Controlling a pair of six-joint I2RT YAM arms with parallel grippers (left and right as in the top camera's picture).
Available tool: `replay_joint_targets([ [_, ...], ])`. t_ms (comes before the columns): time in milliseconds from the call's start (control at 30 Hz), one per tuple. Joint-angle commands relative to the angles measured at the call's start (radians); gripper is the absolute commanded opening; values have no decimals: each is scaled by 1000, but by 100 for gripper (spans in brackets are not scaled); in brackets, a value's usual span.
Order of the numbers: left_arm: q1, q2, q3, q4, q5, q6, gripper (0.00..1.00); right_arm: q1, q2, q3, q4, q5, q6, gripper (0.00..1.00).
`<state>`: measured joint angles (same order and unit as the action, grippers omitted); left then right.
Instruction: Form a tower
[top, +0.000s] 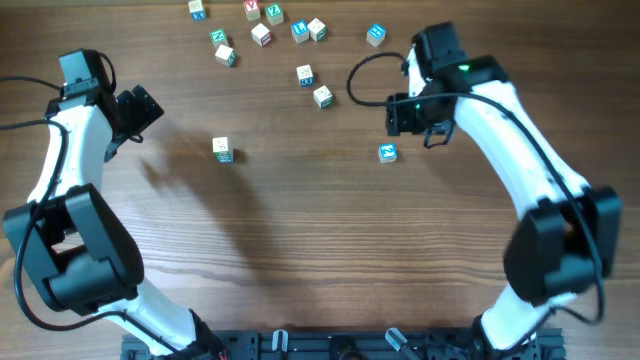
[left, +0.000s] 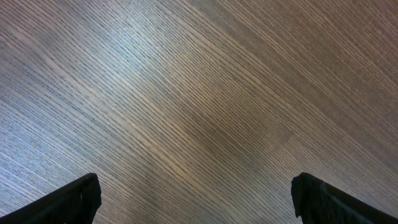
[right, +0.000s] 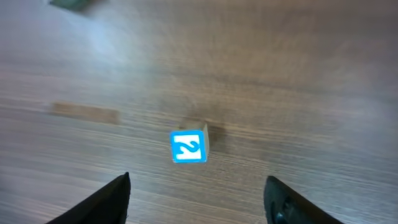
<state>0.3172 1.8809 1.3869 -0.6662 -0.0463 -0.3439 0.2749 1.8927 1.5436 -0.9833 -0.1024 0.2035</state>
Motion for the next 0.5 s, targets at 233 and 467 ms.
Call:
replay_joint_targets([
  [233, 5, -24, 14, 0, 1, -12, 100, 52, 237, 12, 16, -34, -47, 69],
  [467, 5, -24, 14, 0, 1, -12, 100, 78, 243, 12, 67, 83, -36, 56],
])
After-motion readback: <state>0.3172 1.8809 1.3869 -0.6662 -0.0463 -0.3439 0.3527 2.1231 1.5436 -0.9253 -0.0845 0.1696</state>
